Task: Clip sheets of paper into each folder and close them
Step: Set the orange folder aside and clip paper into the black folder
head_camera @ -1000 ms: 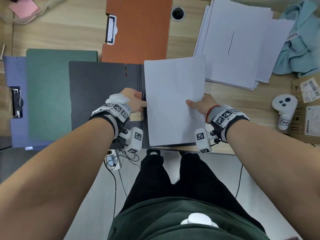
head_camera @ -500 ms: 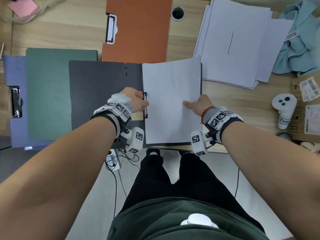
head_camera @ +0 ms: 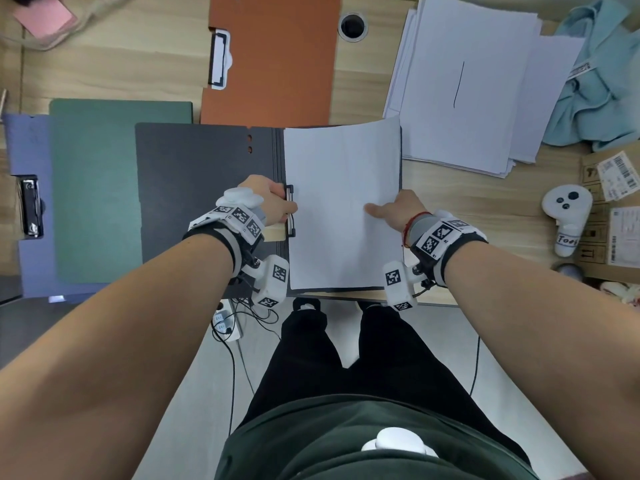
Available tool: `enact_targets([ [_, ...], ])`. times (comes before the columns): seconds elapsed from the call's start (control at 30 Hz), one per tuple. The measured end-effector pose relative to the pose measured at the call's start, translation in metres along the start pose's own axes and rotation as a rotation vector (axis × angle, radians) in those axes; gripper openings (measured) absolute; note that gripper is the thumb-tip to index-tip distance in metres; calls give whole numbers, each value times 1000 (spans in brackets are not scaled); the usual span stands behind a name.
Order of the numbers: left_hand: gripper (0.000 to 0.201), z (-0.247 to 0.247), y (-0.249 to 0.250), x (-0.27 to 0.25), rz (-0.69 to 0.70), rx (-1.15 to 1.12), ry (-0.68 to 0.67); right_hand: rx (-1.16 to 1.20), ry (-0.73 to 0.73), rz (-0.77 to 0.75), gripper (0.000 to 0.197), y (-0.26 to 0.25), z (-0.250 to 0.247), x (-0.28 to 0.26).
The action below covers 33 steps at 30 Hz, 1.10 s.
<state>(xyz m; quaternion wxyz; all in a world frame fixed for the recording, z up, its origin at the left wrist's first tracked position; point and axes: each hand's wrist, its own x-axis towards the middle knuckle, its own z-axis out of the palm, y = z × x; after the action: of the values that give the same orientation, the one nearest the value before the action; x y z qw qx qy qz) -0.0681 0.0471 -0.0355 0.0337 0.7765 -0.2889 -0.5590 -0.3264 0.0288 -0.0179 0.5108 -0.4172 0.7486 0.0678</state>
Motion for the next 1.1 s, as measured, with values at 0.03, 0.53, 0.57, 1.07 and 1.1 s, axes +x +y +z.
enact_targets([
  [0.03, 33, 0, 0, 0, -2, 9, 6, -2, 1, -2, 78, 0, 0, 0],
  [0.53, 26, 12, 30, -14, -25, 567, 180, -177, 14, -21, 70, -7, 4, 2],
  [0.57, 26, 13, 30, -11, -33, 590, 171, -194, 17, -23, 69, -7, 3, 2],
  [1.07, 44, 8, 49, -23, -92, 790, 54, -525, 45, 78, 47, 2, -35, -3],
  [1.1, 48, 8, 48, -24, -90, 818, 32, -521, 60, 53, 43, -3, -37, -5],
])
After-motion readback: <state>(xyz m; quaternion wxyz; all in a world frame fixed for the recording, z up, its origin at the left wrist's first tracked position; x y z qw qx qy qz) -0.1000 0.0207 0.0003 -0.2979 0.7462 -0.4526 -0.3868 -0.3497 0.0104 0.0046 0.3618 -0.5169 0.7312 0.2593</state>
